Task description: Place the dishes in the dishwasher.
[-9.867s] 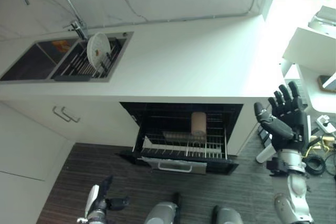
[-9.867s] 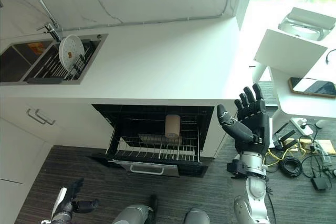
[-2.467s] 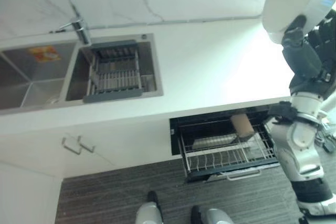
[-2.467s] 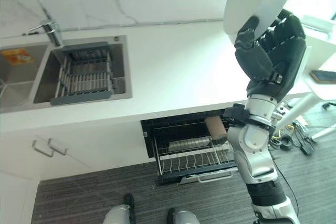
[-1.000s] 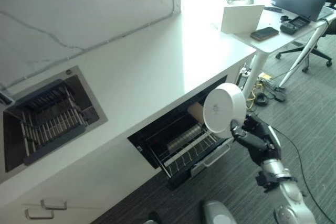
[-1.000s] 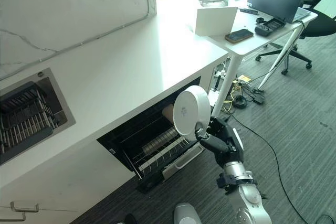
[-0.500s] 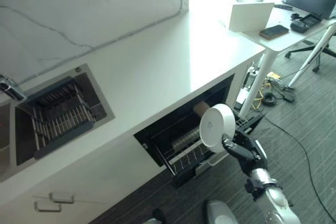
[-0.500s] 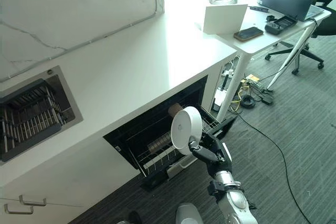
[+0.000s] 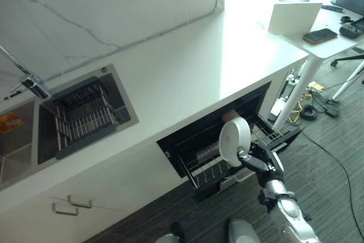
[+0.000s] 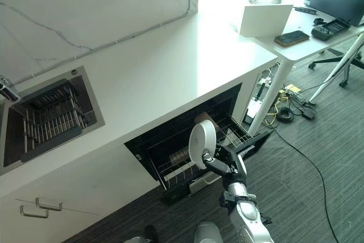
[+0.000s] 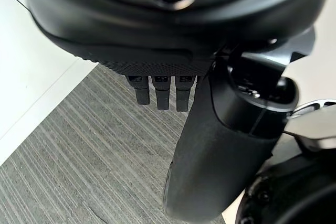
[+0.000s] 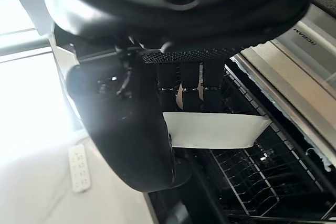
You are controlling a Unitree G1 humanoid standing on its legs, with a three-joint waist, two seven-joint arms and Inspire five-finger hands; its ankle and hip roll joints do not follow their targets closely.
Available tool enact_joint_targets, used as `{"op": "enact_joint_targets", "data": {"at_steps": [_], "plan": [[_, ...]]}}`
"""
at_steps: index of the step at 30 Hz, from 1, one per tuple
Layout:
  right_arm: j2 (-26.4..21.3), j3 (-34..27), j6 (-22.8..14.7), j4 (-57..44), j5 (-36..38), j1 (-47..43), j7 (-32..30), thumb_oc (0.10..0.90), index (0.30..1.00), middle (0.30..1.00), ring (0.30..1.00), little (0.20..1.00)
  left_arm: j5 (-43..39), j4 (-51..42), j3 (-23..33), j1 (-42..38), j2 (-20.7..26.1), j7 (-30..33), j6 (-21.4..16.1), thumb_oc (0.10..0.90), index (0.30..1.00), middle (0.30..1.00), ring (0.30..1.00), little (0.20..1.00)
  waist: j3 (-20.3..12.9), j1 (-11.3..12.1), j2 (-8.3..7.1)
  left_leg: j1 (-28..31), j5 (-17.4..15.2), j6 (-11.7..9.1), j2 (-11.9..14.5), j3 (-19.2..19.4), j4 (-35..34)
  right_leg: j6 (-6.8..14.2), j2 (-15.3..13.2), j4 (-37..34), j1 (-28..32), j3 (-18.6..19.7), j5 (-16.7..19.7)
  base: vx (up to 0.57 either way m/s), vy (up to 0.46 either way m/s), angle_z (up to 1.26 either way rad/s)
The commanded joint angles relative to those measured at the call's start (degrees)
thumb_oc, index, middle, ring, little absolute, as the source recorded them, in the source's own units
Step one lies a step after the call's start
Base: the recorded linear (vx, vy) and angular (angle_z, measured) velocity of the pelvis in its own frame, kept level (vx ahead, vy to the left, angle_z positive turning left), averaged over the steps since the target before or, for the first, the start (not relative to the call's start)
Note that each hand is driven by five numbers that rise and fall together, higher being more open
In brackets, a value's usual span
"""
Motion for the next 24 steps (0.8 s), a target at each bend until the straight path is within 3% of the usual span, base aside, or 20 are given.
{"op": "enact_joint_targets", "data": {"at_steps": [1, 6, 16, 19, 24], "plan": [[0.32, -0.61, -5.92, -6.40, -7.18, -8.81, -2.92, 0.400, 0.300, 0.300, 0.300, 0.300, 1.36, -1.15, -1.17, -3.23, -1.52, 0.32, -0.09, 0.800, 0.900, 0.900, 0.900, 0.900, 0.24, 0.12, -1.36, -1.65, -12.52, 0.68, 0.28, -3.29, 10.27, 2.89, -2.97, -8.08, 3.36, -4.38, 0.90, 0.01, 0.005, 0.07], [-0.36, -0.23, -3.40, -2.00, -13.22, -11.24, -8.37, 0.400, 0.300, 0.300, 0.300, 0.300, 3.18, -1.54, -1.72, -2.84, -1.11, -0.06, -0.78, 0.800, 0.900, 0.900, 0.900, 0.900, 0.34, 1.53, -1.18, -2.33, -12.51, 0.65, -0.06, -4.21, 10.27, 2.89, -3.31, -8.08, 3.39, -5.34, 0.73, 0.00, 0.000, 0.16], [-2.35, 2.30, 1.25, 4.12, -25.25, -15.22, -8.95, 0.400, 0.300, 0.300, 0.300, 0.300, 6.73, -3.89, -3.34, -2.56, 0.13, -0.80, -1.57, 0.800, 0.900, 0.900, 0.900, 0.900, 1.05, 3.89, -1.02, -3.10, -12.66, 0.65, -0.90, -5.60, 10.27, 2.99, -4.06, -8.08, 3.50, -6.84, 0.76, -0.01, -0.005, 0.12], [-4.74, 4.85, 5.47, 8.26, -33.37, -19.16, -9.09, 0.400, 0.300, 0.300, 0.300, 0.300, 7.97, -5.28, -4.37, -3.26, 1.30, -1.72, -1.40, 0.800, 0.900, 0.900, 0.900, 0.900, 1.58, 4.98, -1.07, -3.66, -12.66, 0.70, -1.30, -6.29, 10.27, 3.00, -4.30, -8.08, 3.16, -7.14, 0.98, -0.02, -0.018, 0.16], [-7.27, 6.31, 6.97, 13.15, -35.57, -22.53, -8.94, 0.400, 0.300, 0.300, 0.300, 0.300, 7.91, -5.82, -5.23, -3.96, 2.31, -2.26, -2.08, 0.800, 0.900, 0.900, 0.900, 0.900, 1.94, 5.81, -1.27, -4.76, -12.35, 0.95, -1.66, -7.12, 10.27, 3.01, -4.44, -8.08, 2.32, -7.35, 1.59, -0.02, -0.023, 0.18]]}}
